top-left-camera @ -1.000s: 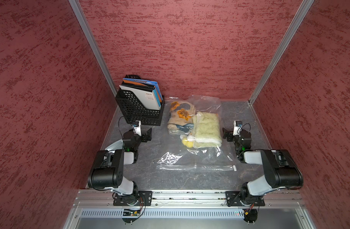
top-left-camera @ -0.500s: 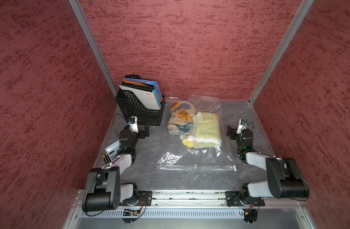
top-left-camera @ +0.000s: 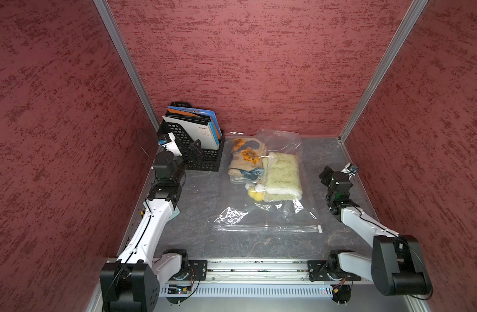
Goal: Take the blanket out of the vacuum bag
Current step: Adjust the vacuum bag at the center of the board.
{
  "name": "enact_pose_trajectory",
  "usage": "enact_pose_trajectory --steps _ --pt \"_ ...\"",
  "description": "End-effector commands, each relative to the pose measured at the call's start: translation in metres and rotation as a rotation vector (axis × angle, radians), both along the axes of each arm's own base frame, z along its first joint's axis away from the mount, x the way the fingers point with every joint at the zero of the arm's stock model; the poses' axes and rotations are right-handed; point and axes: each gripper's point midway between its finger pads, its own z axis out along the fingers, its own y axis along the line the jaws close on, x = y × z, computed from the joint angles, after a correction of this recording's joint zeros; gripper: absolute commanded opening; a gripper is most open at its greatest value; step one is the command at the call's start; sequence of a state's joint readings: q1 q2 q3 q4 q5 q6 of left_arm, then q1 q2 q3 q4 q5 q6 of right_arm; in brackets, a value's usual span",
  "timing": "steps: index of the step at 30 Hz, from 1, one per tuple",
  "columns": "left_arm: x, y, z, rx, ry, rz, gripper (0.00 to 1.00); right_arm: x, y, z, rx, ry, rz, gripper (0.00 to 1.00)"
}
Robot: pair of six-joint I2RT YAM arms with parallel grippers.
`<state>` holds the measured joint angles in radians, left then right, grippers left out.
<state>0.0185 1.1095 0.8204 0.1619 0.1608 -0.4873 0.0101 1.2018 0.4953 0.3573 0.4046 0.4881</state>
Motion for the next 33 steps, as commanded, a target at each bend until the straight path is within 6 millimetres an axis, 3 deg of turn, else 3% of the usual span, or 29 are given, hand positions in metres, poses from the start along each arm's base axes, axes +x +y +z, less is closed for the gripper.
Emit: enact_pose_trajectory --steps 1,4,7,9,12,13,17,20,23,26,29,33 --pt "0.002 -0.012 -0.065 -0.417 0.188 -0.087 1.00 -0.003 0.010 0.005 0.067 -0.017 0.037 0.82" --pt "0.008 -0.017 -0.065 -0.556 0.079 -0.222 1.00 0.003 0.031 0.007 0.104 -0.023 0.158 0.72" --pt "0.014 -0.022 -0.072 -0.528 0.129 -0.260 1.00 0.009 0.044 -0.003 0.146 0.037 0.222 0.62" --pt "0.011 -0.028 -0.063 -0.436 0.128 -0.268 1.00 0.014 0.055 -0.010 0.165 0.082 0.285 0.51" --pt "0.000 -0.037 -0.057 -0.236 0.192 -0.192 1.00 0.019 0.065 -0.022 0.203 0.124 0.330 0.23" --pt "-0.005 -0.040 -0.053 -0.138 0.216 -0.150 1.00 0.019 0.065 -0.025 0.221 0.131 0.322 0.21" --pt "-0.024 -0.064 -0.022 0.226 0.149 -0.081 0.99 0.014 0.064 -0.034 0.276 0.148 0.288 0.21" --pt "-0.032 -0.079 -0.015 0.295 0.095 -0.073 1.00 0.006 0.067 -0.033 0.334 0.147 0.275 0.25" --pt "-0.032 -0.082 -0.026 0.099 0.071 -0.103 1.00 -0.004 0.082 -0.026 0.431 0.142 0.329 0.30" --pt "-0.029 -0.098 -0.034 -0.016 0.078 -0.266 0.99 -0.021 0.101 -0.027 0.563 0.158 0.384 0.35" --pt "-0.030 -0.118 -0.043 0.035 0.126 -0.316 0.85 -0.048 0.119 -0.040 0.686 0.200 0.421 0.37" --pt "-0.052 -0.161 -0.065 0.252 0.207 -0.374 0.75 -0.084 0.135 -0.041 0.793 0.219 0.449 0.44"
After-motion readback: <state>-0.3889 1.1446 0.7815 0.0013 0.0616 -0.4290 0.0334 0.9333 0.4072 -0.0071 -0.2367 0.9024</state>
